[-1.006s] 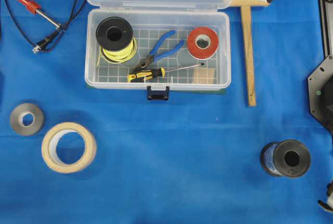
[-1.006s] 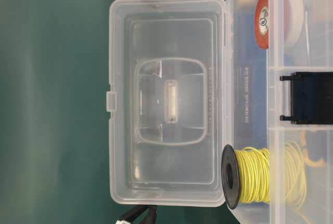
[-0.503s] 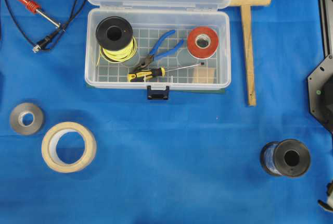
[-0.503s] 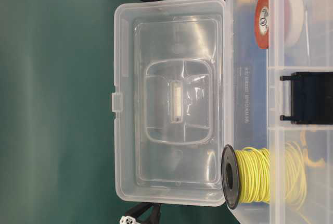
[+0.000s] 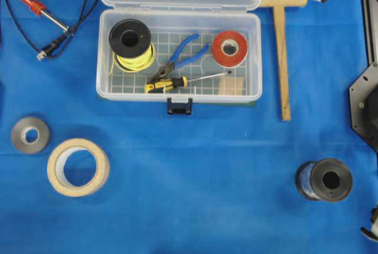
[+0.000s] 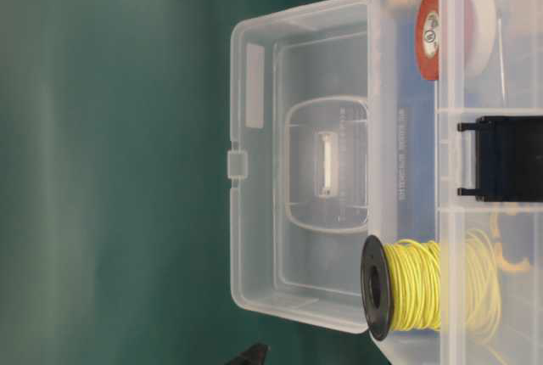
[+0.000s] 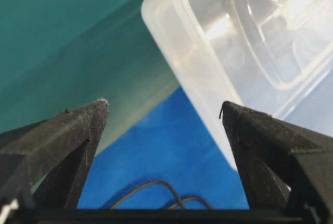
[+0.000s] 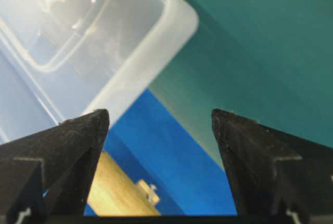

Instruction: Open the tool box with both arms.

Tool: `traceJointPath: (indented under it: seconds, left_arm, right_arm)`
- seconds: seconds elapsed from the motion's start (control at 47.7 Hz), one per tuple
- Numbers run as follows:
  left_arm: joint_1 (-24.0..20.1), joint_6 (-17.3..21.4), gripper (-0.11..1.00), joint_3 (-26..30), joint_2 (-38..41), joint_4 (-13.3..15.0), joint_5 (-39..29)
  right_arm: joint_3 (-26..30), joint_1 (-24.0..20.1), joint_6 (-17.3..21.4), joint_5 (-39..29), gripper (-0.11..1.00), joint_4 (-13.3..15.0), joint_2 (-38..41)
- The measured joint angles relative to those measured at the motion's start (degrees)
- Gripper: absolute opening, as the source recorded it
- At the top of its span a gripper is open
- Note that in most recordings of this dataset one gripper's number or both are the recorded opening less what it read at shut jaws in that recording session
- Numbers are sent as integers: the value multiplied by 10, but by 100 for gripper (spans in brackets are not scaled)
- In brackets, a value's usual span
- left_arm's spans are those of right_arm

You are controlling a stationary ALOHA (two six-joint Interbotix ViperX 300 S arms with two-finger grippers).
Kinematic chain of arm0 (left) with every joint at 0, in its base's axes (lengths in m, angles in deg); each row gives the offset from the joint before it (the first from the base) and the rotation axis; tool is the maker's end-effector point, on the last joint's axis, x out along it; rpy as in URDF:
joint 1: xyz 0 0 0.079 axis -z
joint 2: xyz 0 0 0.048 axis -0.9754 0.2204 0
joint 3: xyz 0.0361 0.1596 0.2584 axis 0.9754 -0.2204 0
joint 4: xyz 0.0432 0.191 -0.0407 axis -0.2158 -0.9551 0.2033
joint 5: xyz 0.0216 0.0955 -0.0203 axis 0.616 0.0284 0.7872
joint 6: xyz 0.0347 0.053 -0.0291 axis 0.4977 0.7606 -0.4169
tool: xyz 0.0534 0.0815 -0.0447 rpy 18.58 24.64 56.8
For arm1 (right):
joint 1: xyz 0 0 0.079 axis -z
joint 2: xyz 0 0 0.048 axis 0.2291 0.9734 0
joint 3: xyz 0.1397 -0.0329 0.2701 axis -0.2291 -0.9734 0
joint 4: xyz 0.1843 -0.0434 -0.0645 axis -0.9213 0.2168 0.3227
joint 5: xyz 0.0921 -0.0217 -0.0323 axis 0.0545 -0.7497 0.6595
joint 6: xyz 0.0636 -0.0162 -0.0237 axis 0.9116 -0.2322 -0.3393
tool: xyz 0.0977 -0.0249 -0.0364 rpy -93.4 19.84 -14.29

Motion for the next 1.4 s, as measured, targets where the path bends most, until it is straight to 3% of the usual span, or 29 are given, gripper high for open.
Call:
traceJointPath:
  seconds: [0.44,0.566,0.796,1.027,1.258,1.404]
  left_arm:
    - [11,-3,88,-19,-28,0,-1]
    - [51,-6,88,-32,-43,0,-1]
    - [159,-6,88,-67,-108,0,-4]
    - [268,-4,88,-95,-183,0,-32]
    - [359,-4,88,-107,-228,0,-83]
    - [390,-5,88,-110,-242,0,-98]
  right_arm:
    - [-16,-11,7,-15,80,-2,-25]
    - [-16,-67,7,-19,80,-8,-26]
    - [-25,-204,7,-42,80,-18,-42]
    - [-31,-310,7,-44,80,-20,-54]
    - [-31,-398,11,-44,79,-27,-54]
    - [-33,-420,12,-48,80,-27,-54]
